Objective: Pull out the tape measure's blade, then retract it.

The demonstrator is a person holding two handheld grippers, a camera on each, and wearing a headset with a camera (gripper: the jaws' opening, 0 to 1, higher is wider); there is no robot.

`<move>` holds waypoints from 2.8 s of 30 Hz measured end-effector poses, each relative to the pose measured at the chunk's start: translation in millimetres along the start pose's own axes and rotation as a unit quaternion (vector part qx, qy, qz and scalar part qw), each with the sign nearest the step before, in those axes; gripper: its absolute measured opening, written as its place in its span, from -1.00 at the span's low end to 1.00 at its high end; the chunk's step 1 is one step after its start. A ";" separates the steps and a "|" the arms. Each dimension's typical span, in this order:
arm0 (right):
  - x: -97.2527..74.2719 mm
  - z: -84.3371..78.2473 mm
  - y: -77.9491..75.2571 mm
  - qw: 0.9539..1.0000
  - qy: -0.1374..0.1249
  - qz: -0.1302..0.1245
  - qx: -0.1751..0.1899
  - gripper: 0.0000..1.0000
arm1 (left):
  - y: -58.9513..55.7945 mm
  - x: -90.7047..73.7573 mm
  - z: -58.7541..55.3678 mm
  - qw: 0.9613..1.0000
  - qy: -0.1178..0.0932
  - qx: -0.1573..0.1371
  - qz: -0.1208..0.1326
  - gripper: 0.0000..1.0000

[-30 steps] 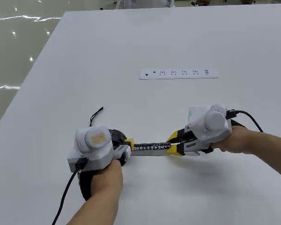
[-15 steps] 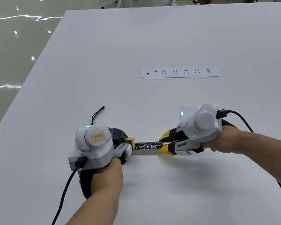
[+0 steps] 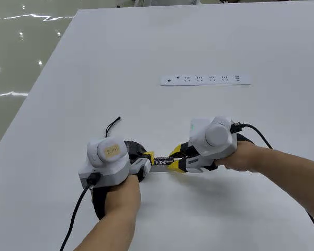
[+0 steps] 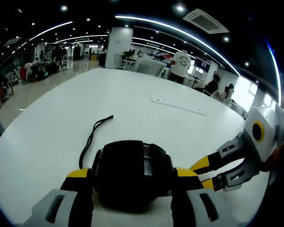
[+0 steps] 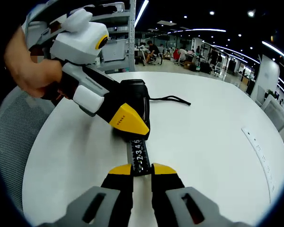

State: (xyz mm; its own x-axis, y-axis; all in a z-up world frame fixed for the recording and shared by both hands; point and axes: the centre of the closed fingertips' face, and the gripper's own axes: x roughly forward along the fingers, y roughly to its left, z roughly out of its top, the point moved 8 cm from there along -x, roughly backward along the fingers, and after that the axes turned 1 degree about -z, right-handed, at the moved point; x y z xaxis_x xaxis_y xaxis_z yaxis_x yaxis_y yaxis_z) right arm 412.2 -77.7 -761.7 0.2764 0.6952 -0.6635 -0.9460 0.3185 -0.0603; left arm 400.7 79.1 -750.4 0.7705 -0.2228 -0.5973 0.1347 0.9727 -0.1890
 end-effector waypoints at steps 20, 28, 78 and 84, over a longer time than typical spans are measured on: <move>26.6 19.4 5.9 1.000 -0.011 -0.008 0.002 -0.75 | -0.1 -0.3 -0.4 1.000 -0.001 -0.003 0.000 0.28; 27.8 19.6 5.9 1.000 -0.010 -0.009 0.000 -0.75 | -0.2 -0.2 -0.7 1.000 -0.002 -0.003 -0.001 0.29; -24.0 -18.7 14.5 0.996 -0.017 -0.077 0.047 -0.06 | 4.5 -8.0 -9.0 0.996 0.003 0.084 -0.034 0.40; -42.3 -29.9 15.5 0.992 -0.026 -0.104 0.068 0.02 | 8.8 -12.0 -7.1 0.993 0.002 0.101 -0.055 0.42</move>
State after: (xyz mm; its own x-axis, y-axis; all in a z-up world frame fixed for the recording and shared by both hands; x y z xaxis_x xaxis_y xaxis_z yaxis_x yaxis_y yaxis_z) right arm 380.8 -121.4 -756.9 0.4754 0.6364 -0.6074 -0.8370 0.5399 -0.0894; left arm 388.2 89.8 -750.4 0.7420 -0.3284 -0.5845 0.3401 0.9357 -0.0940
